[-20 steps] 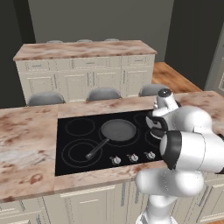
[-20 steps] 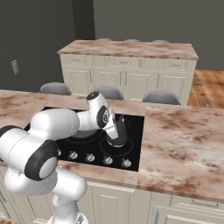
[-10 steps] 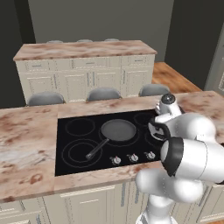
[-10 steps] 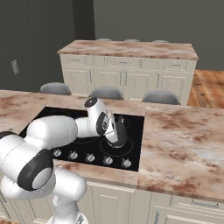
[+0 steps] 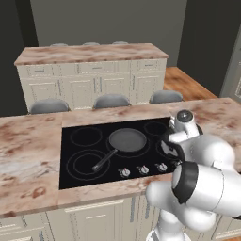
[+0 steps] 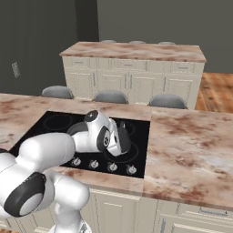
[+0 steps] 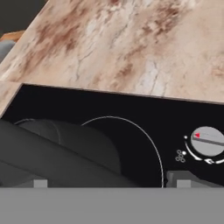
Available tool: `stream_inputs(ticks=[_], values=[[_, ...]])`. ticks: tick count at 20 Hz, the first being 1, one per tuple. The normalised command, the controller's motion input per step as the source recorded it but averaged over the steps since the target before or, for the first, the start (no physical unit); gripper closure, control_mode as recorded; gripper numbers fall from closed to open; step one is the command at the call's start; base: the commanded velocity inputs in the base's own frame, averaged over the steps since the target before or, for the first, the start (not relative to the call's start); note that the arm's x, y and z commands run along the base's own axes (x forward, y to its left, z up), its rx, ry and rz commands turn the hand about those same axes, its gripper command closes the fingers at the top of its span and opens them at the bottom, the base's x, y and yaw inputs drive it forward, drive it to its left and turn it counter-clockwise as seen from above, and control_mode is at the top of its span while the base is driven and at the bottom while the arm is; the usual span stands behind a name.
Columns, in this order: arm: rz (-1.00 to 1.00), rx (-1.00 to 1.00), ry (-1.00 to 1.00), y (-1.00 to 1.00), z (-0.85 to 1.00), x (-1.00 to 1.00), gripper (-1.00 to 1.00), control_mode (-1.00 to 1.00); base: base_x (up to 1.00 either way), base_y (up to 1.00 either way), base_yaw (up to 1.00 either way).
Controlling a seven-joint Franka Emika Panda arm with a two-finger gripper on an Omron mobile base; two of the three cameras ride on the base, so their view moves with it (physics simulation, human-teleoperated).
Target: Pick the kettle from the counter and place it on a stove burner. Then turn the burner on.
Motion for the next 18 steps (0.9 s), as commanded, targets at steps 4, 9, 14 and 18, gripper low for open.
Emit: stream_inputs(ticks=[4,9,14,18], values=[[0.00,0.00,0.00,0.00,0.17,-0.05,-1.00,-1.00,0.00,0.00,0.00],[0.04,0.00,0.00,0.00,0.47,-0.27,-1.00,-1.00,0.00,0.00,0.00],[0.07,0.00,0.00,0.00,0.50,-0.46,-1.00,-1.00,0.00,0.00,0.00],[0.06,0.00,0.00,-0.01,0.36,-0.36,-1.00,-1.00,0.00,0.00,0.00]])
